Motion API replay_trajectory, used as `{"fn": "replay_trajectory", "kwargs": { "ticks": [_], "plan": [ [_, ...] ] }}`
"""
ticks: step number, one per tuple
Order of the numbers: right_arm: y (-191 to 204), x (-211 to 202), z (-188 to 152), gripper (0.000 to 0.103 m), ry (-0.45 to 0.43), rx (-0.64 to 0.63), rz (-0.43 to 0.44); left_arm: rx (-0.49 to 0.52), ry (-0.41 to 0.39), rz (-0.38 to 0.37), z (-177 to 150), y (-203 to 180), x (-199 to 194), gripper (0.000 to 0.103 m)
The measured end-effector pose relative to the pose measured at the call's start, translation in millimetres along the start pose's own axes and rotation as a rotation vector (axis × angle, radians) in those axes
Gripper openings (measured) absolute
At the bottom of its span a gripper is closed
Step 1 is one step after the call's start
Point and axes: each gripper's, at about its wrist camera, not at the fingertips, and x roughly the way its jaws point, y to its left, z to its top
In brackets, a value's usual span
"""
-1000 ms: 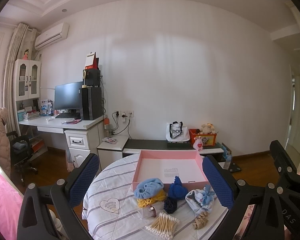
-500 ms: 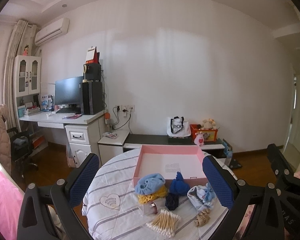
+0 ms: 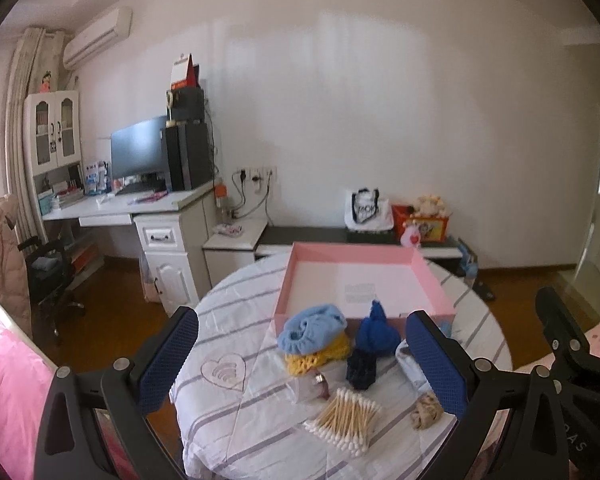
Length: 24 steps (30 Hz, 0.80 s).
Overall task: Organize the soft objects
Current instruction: 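Lower the left gripper onto the clear plastic bag while the right gripper grasps the ribbon-tied bundle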
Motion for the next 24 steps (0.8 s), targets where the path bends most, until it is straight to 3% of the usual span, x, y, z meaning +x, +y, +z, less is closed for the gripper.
{"fn": "replay_trajectory", "kwargs": {
  "ticks": [18, 24],
  "plan": [
    [22.7, 59.9, -34.6, 0.103, 0.218, -0.048, 0.03, -0.006, 0.278, 0.004, 14.6, 1.0, 50.6, 0.101],
    [24.7, 73.1, -41.2, 0.103, 0.263, -0.052, 0.047, -0.016, 0.319, -0.012, 13.2, 4.8, 71.9, 0.102]
  ]
}}
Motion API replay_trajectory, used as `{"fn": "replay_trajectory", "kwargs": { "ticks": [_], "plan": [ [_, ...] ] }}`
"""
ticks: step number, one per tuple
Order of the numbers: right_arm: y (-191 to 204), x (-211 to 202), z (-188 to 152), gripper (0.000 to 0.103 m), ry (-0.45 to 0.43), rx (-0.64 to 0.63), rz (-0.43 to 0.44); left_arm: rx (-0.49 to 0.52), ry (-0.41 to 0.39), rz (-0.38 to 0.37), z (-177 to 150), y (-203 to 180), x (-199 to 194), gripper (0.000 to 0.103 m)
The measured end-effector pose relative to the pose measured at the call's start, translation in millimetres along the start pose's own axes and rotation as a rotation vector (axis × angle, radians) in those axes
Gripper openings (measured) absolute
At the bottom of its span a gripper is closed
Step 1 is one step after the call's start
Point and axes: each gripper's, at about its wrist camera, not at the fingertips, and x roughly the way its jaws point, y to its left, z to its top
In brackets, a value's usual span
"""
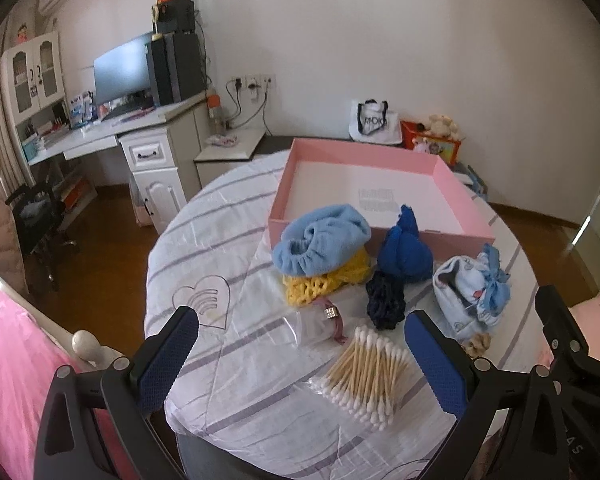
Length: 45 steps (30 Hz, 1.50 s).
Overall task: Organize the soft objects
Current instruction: 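Lower the left gripper onto the clear plastic bag while the right gripper grasps the ribbon-tied bundle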
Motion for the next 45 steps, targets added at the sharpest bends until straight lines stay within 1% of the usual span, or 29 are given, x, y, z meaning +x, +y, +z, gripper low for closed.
{"fn": "replay_trajectory", "kwargs": {
  "ticks": [6, 9, 13, 18, 23, 28, 29, 30, 34, 37, 38, 39, 40, 43, 45],
  "plan": [
    [3.5, 8.0, -2.3, 0.103, 0.026, -0.018, -0.001, 0.0, 0.031, -0.017, 1.0, 5.4, 29.2, 0.103],
    [2.4, 15.4, -3.8, 0.103, 0.047, -0.01, 0.02, -0.002, 0.051, -0.003, -0.1, 7.8, 39.9, 0.103],
    [1.7, 28.4, -7.7, 0.103, 0.087, -0.007, 0.007, -0.028, 0.107, 0.0, 0.6, 13.2, 59.1, 0.103],
    [1.7, 40.8, -12.9, 0.103, 0.126, -0.002, 0.007, -0.066, 0.198, -0.052, 2.0, 19.4, 86.1, 0.103],
    [6.7, 52.1, -19.0, 0.103, 0.154, -0.024, 0.009, -0.092, 0.264, -0.084, 3.2, 18.9, 112.8, 0.103],
    [10.2, 65.2, -24.5, 0.103, 0.191, -0.032, 0.015, -0.138, 0.284, -0.114, 7.9, 28.5, 137.9, 0.102],
    [10.1, 67.4, -25.7, 0.103, 0.195, -0.033, 0.015, -0.145, 0.283, -0.121, 9.4, 30.0, 141.2, 0.1],
    [10.5, 69.6, -26.3, 0.103, 0.2, -0.035, 0.014, -0.15, 0.28, -0.123, 10.6, 32.2, 141.6, 0.096],
    [10.0, 78.0, -28.1, 0.103, 0.224, -0.033, 0.014, -0.154, 0.276, -0.117, 12.2, 33.6, 153.0, 0.086],
    [8.1, 82.2, -28.0, 0.103, 0.235, -0.028, 0.009, -0.13, 0.263, -0.128, 10.9, 30.3, 158.7, 0.08],
    [7.8, 82.0, -28.3, 0.103, 0.237, -0.026, 0.007, -0.129, 0.251, -0.143, 10.0, 29.8, 158.9, 0.072],
    [7.4, 82.3, -28.0, 0.103, 0.238, -0.024, 0.005, -0.133, 0.248, -0.157, 9.6, 27.7, 157.3, 0.061],
    [6.8, 83.1, -27.1, 0.103, 0.239, -0.022, 0.004, -0.138, 0.248, -0.18, 7.7, 27.4, 156.3, 0.061],
    [5.9, 82.4, -26.0, 0.103, 0.239, -0.014, 0.003, -0.123, 0.227, -0.168, 4.3, 26.3, 155.4, 0.058],
    [5.8, 81.9, -25.7, 0.103, 0.235, -0.013, 0.006, -0.127, 0.219, -0.173, 1.7, 29.6, 152.3, 0.052]
  ]
}}
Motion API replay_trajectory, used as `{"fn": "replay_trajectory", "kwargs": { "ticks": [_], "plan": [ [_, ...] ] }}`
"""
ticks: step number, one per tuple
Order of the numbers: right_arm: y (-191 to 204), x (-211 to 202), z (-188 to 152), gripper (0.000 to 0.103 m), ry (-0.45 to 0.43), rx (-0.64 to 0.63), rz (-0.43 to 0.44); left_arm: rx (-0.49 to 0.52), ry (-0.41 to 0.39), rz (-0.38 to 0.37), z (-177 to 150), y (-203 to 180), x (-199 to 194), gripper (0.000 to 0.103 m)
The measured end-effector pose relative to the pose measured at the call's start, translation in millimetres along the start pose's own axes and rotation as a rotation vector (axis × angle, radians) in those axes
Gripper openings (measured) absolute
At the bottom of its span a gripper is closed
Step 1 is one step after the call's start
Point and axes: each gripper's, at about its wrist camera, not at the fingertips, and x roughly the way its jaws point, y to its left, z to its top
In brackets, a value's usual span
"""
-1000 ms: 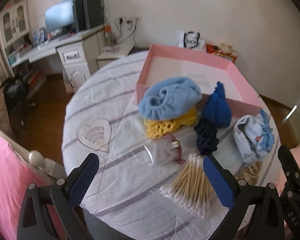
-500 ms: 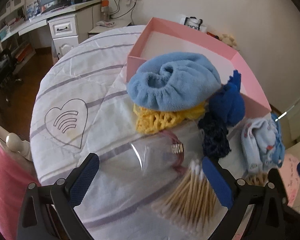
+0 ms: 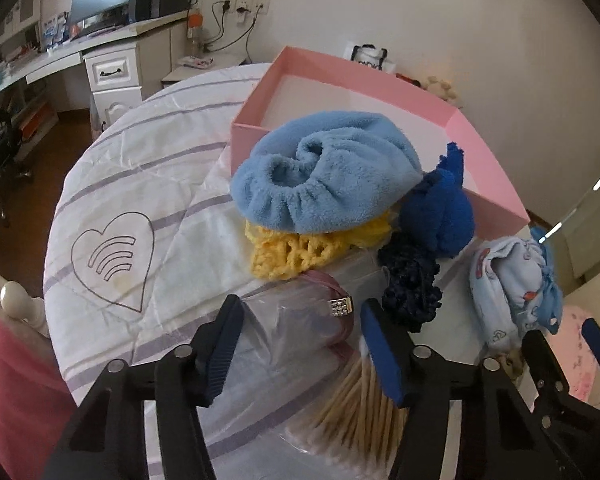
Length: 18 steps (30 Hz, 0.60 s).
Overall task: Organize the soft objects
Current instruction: 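Lower the left gripper onto the clear plastic bag while the right gripper grasps the ribbon-tied bundle, then lift the plastic bag with the left gripper while the right gripper lifts the ribbon bundle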
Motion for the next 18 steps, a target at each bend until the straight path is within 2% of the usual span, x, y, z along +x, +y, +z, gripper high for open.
{"fn": "replay_trajectory", "kwargs": {
  "ticks": [4, 9, 14, 18],
  "plan": [
    [1.2, -0.8, 1.1, 0.103, -0.004, 0.001, 0.0, 0.011, -0.012, -0.014, -3.8, 2.3, -9.3, 0.049],
    [2.3, -2.3, 1.6, 0.103, -0.008, 0.002, 0.014, 0.036, -0.038, 0.002, -10.6, 6.1, -23.0, 0.048],
    [8.7, 13.2, 6.9, 0.103, 0.043, -0.001, 0.057, 0.055, -0.081, 0.037, -17.3, 8.3, -42.9, 0.048],
    [21.7, 34.5, 11.8, 0.103, 0.091, -0.018, 0.093, 0.042, -0.048, 0.039, -18.2, 14.5, -36.7, 0.05]
  ]
}}
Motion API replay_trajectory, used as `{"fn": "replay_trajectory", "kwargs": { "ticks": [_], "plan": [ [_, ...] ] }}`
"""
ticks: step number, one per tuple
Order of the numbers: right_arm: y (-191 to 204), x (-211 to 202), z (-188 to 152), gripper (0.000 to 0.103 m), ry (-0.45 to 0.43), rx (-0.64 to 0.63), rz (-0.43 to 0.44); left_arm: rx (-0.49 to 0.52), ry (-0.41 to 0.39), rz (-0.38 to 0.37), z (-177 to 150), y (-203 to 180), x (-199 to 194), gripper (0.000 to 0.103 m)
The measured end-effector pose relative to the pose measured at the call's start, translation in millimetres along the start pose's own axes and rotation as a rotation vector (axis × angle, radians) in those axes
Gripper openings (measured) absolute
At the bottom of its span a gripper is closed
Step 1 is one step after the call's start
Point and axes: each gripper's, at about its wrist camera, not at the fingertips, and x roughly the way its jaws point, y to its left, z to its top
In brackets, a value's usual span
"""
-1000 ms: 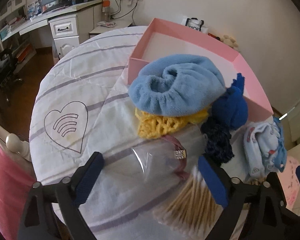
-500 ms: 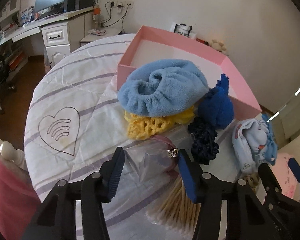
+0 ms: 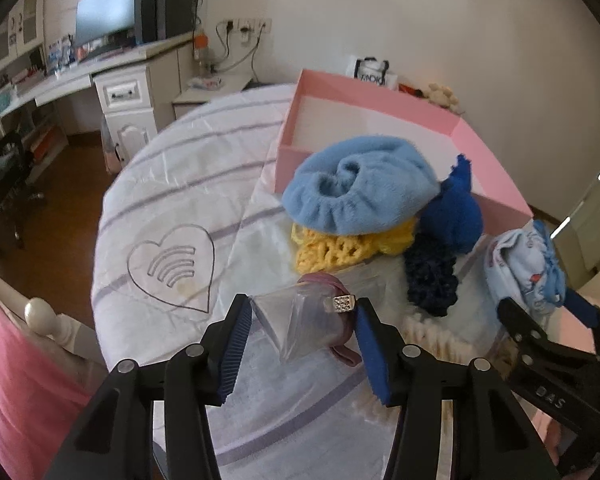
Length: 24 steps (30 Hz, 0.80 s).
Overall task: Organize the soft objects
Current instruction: 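Lift the plastic bag with the left gripper while the right gripper lifts the ribbon bundle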
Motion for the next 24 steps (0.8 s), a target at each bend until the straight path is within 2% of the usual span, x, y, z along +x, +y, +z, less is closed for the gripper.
{"fn": "replay_trajectory", "kwargs": {
  "ticks": [4, 6, 7, 8, 10, 13, 15, 18, 24],
  "plan": [
    [5.2, 20.3, 7.7, 0.103, 0.033, -0.003, -0.032, -0.007, 0.0, -0.001, 1.5, 3.0, 5.1, 0.056],
    [4.2, 27.4, 10.9, 0.1, 0.043, 0.011, -0.021, -0.003, -0.001, 0.002, 3.7, 2.4, 10.3, 0.063],
    [2.9, 29.5, 11.6, 0.093, 0.042, 0.022, -0.011, -0.003, -0.001, -0.003, 4.8, 3.0, 12.3, 0.064],
    [-0.1, 31.8, 12.3, 0.074, 0.049, 0.043, -0.001, -0.007, -0.002, -0.017, 4.7, 3.1, 14.4, 0.063],
    [-4.6, 34.1, 12.0, 0.066, 0.06, 0.076, 0.052, -0.012, -0.014, -0.034, 6.5, 5.2, 19.1, 0.061],
    [-4.5, 30.8, 9.6, 0.057, 0.04, 0.069, 0.038, 0.003, -0.032, -0.026, 5.1, 4.6, 20.2, 0.059],
    [-7.0, 28.1, 7.1, 0.051, 0.041, 0.084, 0.056, 0.0, -0.045, -0.021, 5.2, 4.8, 17.7, 0.054],
    [-13.5, 23.7, 4.9, 0.048, 0.043, 0.106, 0.086, -0.005, -0.057, -0.025, 6.2, 6.7, 12.6, 0.049],
    [-22.8, 10.9, 1.6, 0.048, 0.024, 0.128, 0.102, 0.002, -0.062, -0.02, 3.1, 4.5, 4.5, 0.046]
  ]
}}
